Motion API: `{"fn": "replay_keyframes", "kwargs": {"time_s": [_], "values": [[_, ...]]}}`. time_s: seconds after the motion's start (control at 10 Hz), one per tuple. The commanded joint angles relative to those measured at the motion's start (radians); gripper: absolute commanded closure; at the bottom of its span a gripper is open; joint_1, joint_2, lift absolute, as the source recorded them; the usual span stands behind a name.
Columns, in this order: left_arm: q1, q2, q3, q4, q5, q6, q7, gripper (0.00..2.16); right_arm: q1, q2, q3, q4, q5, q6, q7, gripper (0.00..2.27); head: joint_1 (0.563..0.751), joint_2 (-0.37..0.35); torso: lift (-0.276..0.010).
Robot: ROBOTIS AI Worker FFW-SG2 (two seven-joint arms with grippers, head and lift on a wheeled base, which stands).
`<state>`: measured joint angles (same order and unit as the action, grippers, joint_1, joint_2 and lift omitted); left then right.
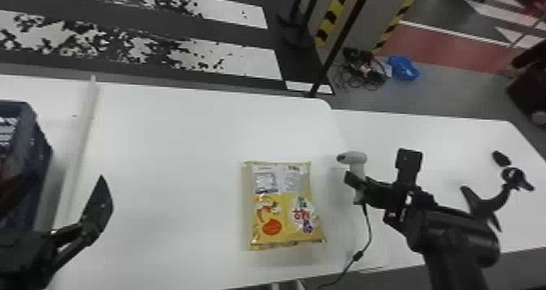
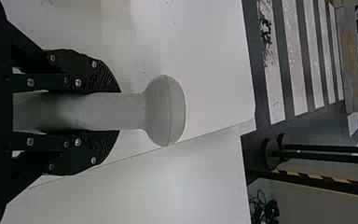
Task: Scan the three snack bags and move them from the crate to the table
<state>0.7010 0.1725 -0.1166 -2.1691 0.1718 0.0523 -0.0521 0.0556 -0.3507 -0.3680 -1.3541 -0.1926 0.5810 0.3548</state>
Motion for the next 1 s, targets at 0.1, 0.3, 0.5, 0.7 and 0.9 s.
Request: {"fn": "replay_keyframes", "kwargs": {"time_s": [0.1, 0.3, 0.5, 0.7, 0.9], "values": [[0.000, 0.001, -0.005, 0.000, 0.000, -0.001, -0.002, 0.03, -0.017, -0.010, 0.018, 0.081, 0.012, -0.072, 0.012, 1.86, 0.695, -0.350, -0.062], [0.000, 0.001, -0.008, 0.003, -0.002, -0.001, -0.005, 0.03, -0.017, -0.010, 0.038, 0.104, 0.032, -0.112, 0.033, 1.48, 0.695, -0.350, -0.062], [0.000, -0.001, -0.011, 0.002, -0.003, -0.001, -0.005, 0.03, 0.007, -0.007, 0.038, 0.078, 0.024, -0.167, 0.036, 0.00, 0.695, -0.350, -0.062], [0.005, 0.001, -0.011, -0.005, -0.005, -0.001, -0.005, 0.03, 0.136, -0.002, 0.001, -0.141, -0.036, -0.171, 0.015, 0.06, 0.695, -0.350, -0.062], [0.006, -0.001, -0.012, -0.006, -0.005, -0.001, -0.005, 0.03, 0.187, -0.002, -0.132, -0.303, -0.229, 0.188, 0.200, 0.07, 0.695, -0.350, -0.062]]}}
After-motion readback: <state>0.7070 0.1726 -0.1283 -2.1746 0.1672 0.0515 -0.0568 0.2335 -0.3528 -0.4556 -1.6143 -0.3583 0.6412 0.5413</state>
